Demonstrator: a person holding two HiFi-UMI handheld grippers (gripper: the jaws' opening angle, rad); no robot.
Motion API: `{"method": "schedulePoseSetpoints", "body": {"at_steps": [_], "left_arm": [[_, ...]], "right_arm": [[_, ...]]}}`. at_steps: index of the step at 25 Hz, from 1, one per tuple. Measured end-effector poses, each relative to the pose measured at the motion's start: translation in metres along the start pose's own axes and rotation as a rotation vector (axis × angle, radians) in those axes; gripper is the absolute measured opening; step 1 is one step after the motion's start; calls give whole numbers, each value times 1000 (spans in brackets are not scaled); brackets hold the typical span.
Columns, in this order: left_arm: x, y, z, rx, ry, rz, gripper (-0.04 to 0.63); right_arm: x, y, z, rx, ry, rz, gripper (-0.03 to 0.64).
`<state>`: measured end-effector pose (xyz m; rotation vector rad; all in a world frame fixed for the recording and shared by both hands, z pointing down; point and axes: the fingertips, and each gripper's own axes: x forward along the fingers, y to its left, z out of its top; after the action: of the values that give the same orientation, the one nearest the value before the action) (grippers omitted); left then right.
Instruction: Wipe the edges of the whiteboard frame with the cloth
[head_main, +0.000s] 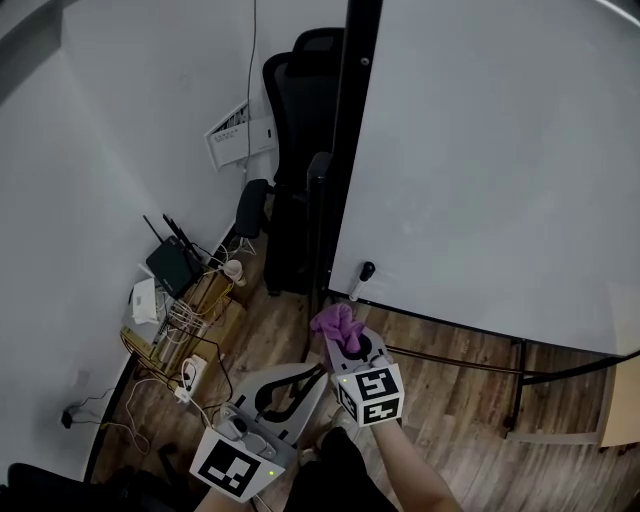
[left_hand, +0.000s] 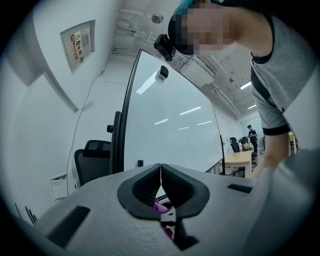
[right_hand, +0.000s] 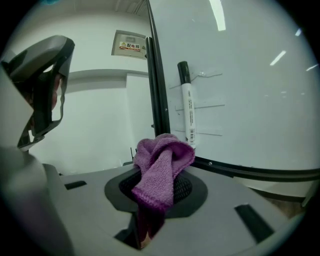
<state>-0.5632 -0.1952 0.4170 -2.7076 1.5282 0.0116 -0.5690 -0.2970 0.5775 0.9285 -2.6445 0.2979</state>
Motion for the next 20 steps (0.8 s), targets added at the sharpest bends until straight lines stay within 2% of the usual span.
{"method": "schedulePoseSetpoints", "body": {"at_steps": [12, 20], "left_arm": [[5, 17, -13, -9, 28, 46, 17], [7, 20, -19, -30, 34, 56, 17]], "right_arm": [[52, -17, -2, 38, 31, -51, 78], [54, -29, -5, 85, 37, -103, 71]]}}
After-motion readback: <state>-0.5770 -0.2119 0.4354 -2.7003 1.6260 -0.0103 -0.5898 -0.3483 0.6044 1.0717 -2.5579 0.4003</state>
